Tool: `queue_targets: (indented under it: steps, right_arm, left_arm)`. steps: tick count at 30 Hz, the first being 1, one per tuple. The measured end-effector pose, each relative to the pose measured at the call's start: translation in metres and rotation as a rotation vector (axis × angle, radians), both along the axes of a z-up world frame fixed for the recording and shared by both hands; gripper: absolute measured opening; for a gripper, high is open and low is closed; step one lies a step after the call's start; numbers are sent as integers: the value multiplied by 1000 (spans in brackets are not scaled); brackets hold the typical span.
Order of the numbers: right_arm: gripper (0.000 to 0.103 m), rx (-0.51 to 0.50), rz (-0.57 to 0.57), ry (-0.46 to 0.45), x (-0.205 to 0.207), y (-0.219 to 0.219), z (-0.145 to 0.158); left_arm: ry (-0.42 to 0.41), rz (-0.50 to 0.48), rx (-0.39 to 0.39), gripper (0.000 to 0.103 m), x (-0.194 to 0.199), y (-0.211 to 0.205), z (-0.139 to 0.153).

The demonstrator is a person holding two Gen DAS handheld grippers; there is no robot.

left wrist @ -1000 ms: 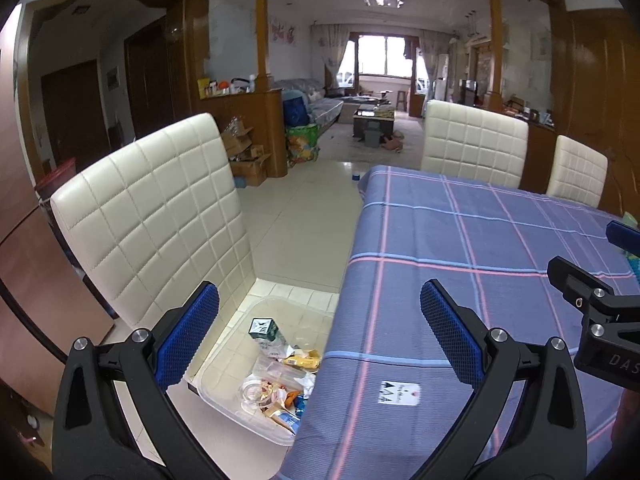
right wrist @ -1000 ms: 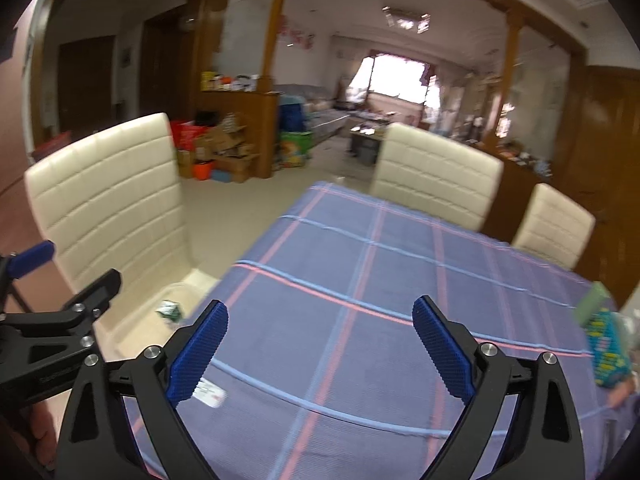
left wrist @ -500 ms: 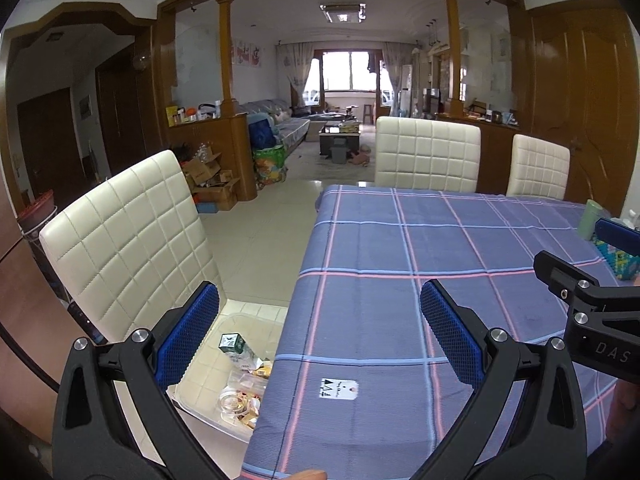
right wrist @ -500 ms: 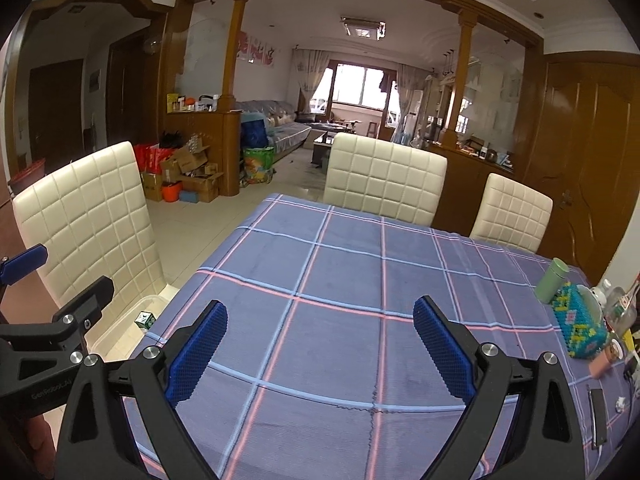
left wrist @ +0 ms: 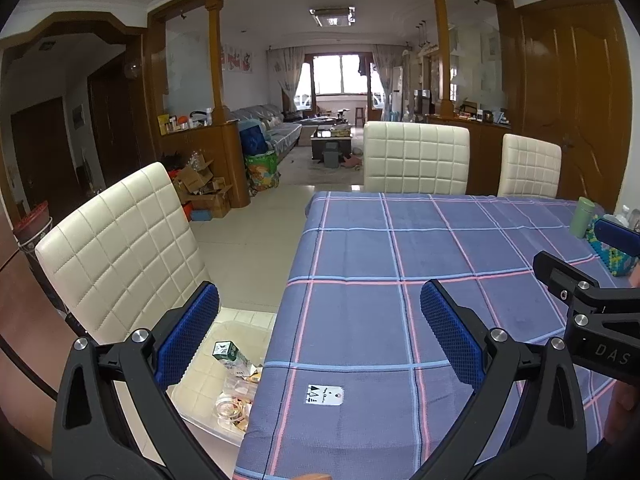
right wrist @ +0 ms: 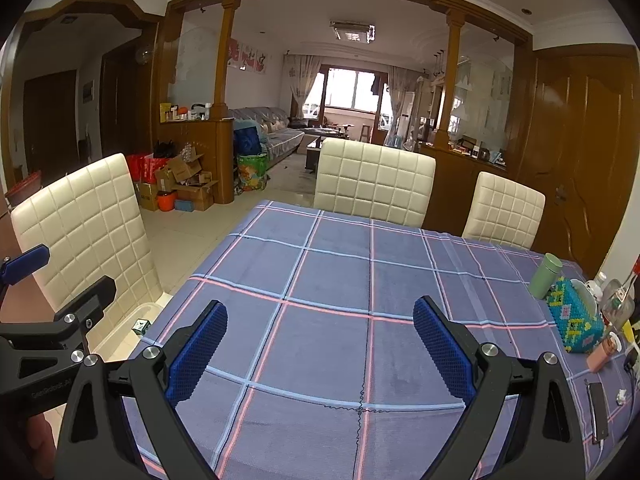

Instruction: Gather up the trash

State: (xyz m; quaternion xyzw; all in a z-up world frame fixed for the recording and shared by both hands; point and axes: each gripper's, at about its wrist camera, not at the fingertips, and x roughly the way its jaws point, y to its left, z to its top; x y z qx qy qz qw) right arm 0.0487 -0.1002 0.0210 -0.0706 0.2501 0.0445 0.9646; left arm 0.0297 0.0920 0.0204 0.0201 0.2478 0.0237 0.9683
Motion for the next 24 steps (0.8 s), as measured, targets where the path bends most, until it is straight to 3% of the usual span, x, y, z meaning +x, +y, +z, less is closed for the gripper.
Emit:
queue_targets:
  steps: [24]
  right_arm:
    - [92,3,3,-5,-1,-2,3]
  left_arm:
    - [5,-26,4,99,-3,-5,0]
